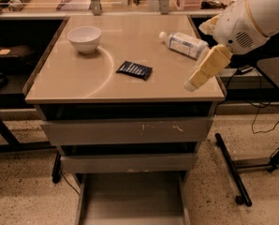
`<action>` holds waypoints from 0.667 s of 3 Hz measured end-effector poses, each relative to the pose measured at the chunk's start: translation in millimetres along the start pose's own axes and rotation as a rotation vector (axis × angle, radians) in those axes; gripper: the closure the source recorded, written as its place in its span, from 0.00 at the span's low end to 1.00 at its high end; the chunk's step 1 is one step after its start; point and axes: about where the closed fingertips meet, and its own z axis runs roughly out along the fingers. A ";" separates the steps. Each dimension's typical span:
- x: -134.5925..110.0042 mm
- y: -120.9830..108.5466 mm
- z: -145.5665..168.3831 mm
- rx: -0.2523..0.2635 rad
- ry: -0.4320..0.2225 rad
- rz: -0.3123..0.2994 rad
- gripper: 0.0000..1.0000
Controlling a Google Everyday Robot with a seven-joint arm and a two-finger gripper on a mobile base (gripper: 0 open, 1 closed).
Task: Place rxbar blueberry into bottom drawer
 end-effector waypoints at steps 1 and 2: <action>5.2 -18.4 27.8 0.002 -0.063 0.095 0.00; 6.8 -37.0 52.8 0.012 -0.118 0.181 0.00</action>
Offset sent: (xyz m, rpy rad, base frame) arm 0.0868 0.0126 -0.0546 0.2780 0.0704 -0.2017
